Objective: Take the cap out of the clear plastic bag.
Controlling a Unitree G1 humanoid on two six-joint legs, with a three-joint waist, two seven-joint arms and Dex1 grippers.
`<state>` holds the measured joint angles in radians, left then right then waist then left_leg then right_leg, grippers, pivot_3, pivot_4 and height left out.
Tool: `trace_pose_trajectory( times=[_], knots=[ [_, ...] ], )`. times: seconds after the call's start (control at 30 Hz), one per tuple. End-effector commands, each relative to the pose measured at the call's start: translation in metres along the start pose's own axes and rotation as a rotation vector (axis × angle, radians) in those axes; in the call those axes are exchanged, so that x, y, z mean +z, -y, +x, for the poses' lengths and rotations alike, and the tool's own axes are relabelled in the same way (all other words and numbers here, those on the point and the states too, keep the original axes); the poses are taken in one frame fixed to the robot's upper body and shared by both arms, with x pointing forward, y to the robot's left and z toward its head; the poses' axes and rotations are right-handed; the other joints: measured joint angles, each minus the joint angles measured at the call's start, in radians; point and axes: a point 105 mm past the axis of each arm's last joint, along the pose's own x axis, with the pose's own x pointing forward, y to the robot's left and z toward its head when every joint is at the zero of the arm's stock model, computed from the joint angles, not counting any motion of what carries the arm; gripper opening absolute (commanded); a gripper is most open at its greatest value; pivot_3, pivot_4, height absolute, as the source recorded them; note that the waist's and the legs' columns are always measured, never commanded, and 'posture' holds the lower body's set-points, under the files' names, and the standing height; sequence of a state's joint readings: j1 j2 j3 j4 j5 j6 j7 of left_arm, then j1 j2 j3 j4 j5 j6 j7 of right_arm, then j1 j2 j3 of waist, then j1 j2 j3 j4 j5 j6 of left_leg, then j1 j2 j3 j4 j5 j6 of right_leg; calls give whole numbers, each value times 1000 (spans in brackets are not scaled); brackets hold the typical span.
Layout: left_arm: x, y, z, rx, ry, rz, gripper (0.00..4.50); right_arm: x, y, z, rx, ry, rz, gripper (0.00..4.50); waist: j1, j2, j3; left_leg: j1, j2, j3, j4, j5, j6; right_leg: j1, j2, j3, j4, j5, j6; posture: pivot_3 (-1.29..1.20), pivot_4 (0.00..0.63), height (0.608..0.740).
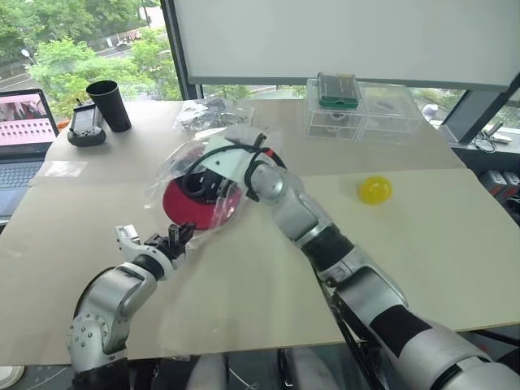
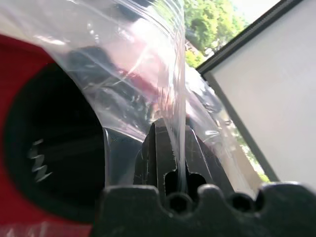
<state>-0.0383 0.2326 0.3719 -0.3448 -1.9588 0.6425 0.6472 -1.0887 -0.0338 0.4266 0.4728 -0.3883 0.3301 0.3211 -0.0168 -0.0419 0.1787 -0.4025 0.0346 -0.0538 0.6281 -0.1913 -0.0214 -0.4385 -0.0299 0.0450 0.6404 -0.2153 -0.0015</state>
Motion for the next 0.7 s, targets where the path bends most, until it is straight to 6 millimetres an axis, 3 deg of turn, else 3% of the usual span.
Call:
trace_pose_trajectory(
  times=[0.03, 0.23, 0.3, 0.37, 0.5, 0.7],
  knots=[
    [-5, 12, -8, -46, 23, -7, 39, -1, 19, 3, -63, 20, -26, 0, 0, 0, 0, 0, 0, 0, 0, 0, 0, 0, 0, 0, 0, 0, 0, 0, 150, 740],
    [9, 65, -12, -261, 135, -66, 39, -6, 13, 7, -52, 19, -24, 0, 3, 0, 0, -1, 0, 0, 0, 0, 0, 0, 0, 0, 0, 0, 0, 0, 150, 740],
    [2, 86, -11, -323, 109, -31, 39, -6, 10, 7, -45, 21, -20, 0, 3, 0, 0, -1, 0, 0, 1, 0, 0, 0, 0, 0, 0, 0, 0, 0, 150, 740],
    [-3, 93, -10, -329, 92, -24, 39, -7, 8, 8, -43, 21, -18, 0, 3, 0, 0, -2, 0, 0, 1, 0, 0, 0, 0, 0, 0, 0, 0, 0, 150, 740],
    [-14, 79, -11, -234, 89, -101, 39, -8, 7, 9, -44, 20, -10, 0, 1, 0, 0, -2, 0, 0, 1, 0, 0, 0, -1, 0, -2, 0, 0, 0, 150, 740],
    [-35, 62, -49, -264, 110, -84, 39, -8, 7, 10, -48, 23, 3, 0, -5, 0, 0, -2, 0, 0, 0, 0, 0, -1, 0, 1, -1, 0, -1, 0, 150, 740]
  ],
)
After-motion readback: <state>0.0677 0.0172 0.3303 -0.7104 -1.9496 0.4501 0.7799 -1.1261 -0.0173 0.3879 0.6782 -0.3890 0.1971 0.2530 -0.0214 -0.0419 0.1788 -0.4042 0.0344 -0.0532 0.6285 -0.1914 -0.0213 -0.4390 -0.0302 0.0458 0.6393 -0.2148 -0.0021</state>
